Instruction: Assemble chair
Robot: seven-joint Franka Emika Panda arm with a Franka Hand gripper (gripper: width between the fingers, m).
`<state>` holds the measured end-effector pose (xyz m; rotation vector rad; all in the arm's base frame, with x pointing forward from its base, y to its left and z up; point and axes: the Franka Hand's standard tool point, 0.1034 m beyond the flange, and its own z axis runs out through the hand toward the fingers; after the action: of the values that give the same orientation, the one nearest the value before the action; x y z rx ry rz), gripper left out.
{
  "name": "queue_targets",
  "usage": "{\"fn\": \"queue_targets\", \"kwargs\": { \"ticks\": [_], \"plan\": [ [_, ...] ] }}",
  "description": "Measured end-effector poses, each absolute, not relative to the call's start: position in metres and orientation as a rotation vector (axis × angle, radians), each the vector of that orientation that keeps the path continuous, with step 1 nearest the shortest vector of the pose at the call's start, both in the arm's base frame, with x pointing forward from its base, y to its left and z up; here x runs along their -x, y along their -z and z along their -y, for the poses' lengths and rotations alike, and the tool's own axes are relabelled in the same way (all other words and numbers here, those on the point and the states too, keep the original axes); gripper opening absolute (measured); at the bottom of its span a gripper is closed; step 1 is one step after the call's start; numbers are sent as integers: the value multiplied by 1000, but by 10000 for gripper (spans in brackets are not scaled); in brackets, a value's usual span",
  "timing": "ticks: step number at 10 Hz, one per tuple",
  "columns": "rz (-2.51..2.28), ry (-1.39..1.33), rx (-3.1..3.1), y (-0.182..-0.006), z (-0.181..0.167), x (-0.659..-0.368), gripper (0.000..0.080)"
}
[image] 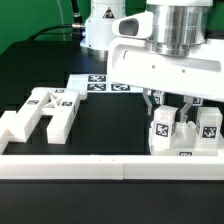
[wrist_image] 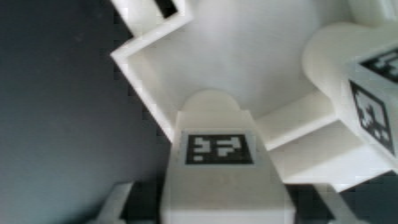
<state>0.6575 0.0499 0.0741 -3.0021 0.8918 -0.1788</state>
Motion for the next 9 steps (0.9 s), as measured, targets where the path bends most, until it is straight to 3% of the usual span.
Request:
{"fn": "queue_targets", "kwargs": {
  "ticks": [1,2,3,4,5,9],
  "plan": [
    [-837,178,3021,-74,-50,-657,292],
    [-793,177,3034,-74,-51,-657,472],
    [-697,178,3062,-74,-52,-657,588],
    [-515,180,3106,-74,-51,-658,588],
    [-372,185,3134,-76,-49,-659,637],
    [292,178,3176,-76,-47,-660,648]
  ]
}}
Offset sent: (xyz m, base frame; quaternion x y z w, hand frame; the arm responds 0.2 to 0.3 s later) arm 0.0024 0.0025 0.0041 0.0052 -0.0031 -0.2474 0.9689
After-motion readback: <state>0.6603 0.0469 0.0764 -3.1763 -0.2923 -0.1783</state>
